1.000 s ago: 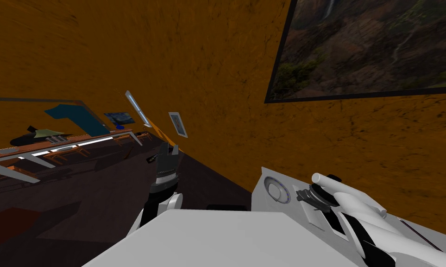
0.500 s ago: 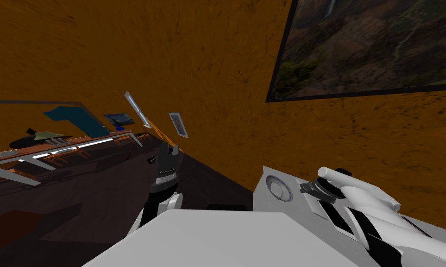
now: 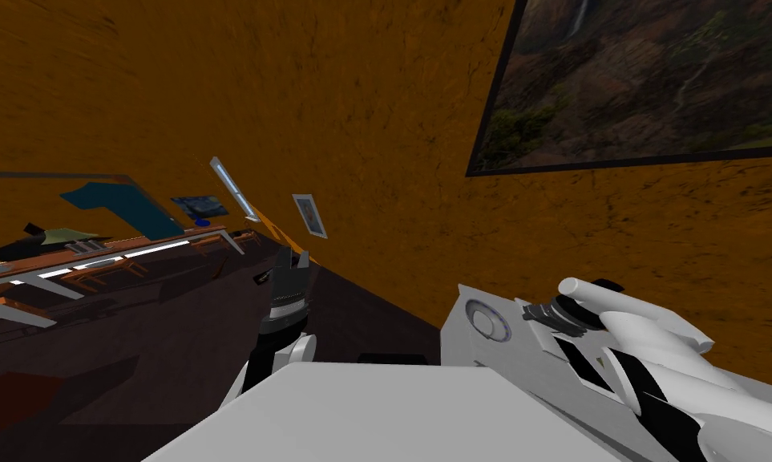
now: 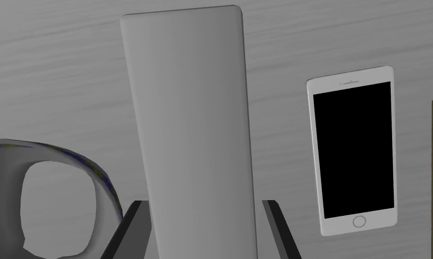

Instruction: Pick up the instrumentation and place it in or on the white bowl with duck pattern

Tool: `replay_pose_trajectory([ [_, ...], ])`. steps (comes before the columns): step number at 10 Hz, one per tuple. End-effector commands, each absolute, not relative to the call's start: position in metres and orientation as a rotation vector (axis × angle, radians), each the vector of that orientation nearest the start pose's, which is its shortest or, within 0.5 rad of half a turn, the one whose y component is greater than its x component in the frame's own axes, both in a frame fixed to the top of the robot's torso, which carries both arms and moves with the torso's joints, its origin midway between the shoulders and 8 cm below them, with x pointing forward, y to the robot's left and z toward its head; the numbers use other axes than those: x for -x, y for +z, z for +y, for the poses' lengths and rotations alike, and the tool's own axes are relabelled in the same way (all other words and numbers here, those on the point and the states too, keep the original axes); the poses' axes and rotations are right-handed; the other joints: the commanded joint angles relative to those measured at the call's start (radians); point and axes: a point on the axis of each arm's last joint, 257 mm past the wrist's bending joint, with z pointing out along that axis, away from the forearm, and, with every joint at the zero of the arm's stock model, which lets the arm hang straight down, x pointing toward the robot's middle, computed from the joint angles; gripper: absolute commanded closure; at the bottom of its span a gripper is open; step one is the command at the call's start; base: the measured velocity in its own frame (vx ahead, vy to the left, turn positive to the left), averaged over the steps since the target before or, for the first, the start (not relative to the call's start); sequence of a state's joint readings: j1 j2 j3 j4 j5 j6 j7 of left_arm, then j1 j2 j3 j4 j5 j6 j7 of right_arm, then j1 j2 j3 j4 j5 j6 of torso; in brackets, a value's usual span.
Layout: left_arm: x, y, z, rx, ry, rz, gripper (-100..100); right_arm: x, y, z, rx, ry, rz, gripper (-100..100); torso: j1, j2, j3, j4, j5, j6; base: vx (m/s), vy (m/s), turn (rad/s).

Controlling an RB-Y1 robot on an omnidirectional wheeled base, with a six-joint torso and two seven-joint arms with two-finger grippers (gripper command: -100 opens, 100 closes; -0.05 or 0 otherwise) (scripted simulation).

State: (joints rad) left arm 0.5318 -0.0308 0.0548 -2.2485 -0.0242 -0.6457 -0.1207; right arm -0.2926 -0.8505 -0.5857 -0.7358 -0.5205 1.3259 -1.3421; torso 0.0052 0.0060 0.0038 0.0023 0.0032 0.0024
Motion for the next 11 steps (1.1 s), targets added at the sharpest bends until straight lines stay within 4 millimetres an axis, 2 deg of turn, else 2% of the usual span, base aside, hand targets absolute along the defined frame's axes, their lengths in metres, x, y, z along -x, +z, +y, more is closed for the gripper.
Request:
replay_pose_trajectory([
  [1, -0.319, 0.028, 0.296, 0.543, -1.124, 0.571, 0, -0.314, -0.333, -0.676, 3.035, -0.41, 0.971, 100, 0.0, 0.0, 0.0, 0.0, 0.0, 0.0, -0.076, 0.216, -0.13],
  [2, -0.319, 0.028, 0.296, 0.543, -1.124, 0.571, 0, -0.314, -0.333, -0.676, 3.035, -0.41, 0.971, 100, 0.008, 0.002, 0.001, 0.001, 0.001, 0.0, -0.054, 0.2, -0.075],
  [3, -0.319, 0.028, 0.296, 0.543, -1.124, 0.571, 0, -0.324, -0.311, -0.685, 3.019, -0.47, 0.982, 100, 0.009, 0.002, 0.001, 0.001, 0.001, 0.0, -0.057, 0.212, -0.071],
  [5, -0.319, 0.028, 0.296, 0.543, -1.125, 0.571, 0, -0.332, -0.291, -0.692, 3.002, -0.524, 0.993, 100, 0.011, 0.004, 0.003, 0.001, 0.002, 0.0, -0.078, 0.194, -0.089],
  [6, -0.319, 0.028, 0.296, 0.543, -1.124, 0.571, 0, -0.34, -0.272, -0.697, 2.987, -0.573, 1.001, 100, 0.009, 0.004, 0.003, 0.002, 0.002, 0.001, -0.07, 0.188, -0.072],
  [8, -0.319, 0.028, 0.296, 0.543, -1.124, 0.571, 0, -0.34, -0.272, -0.697, 2.987, -0.573, 1.001, 100, 0.008, 0.003, 0.002, 0.001, 0.002, 0.0, -0.029, 0.121, -0.02],
  [10, -0.319, 0.028, 0.296, 0.543, -1.124, 0.571, 0, -0.356, -0.233, -0.707, 2.968, -0.668, 1.005, 100, 0.002, -0.001, 0.0, 0.001, 0.001, -0.001, -0.036, 0.137, -0.023],
  [11, -0.319, 0.028, 0.296, 0.543, -1.124, 0.571, 0, -0.355, -0.234, -0.707, 2.967, -0.665, 1.007, 100, 0.008, 0.0, 0.001, 0.001, 0.002, -0.001, -0.049, 0.185, -0.006],
])
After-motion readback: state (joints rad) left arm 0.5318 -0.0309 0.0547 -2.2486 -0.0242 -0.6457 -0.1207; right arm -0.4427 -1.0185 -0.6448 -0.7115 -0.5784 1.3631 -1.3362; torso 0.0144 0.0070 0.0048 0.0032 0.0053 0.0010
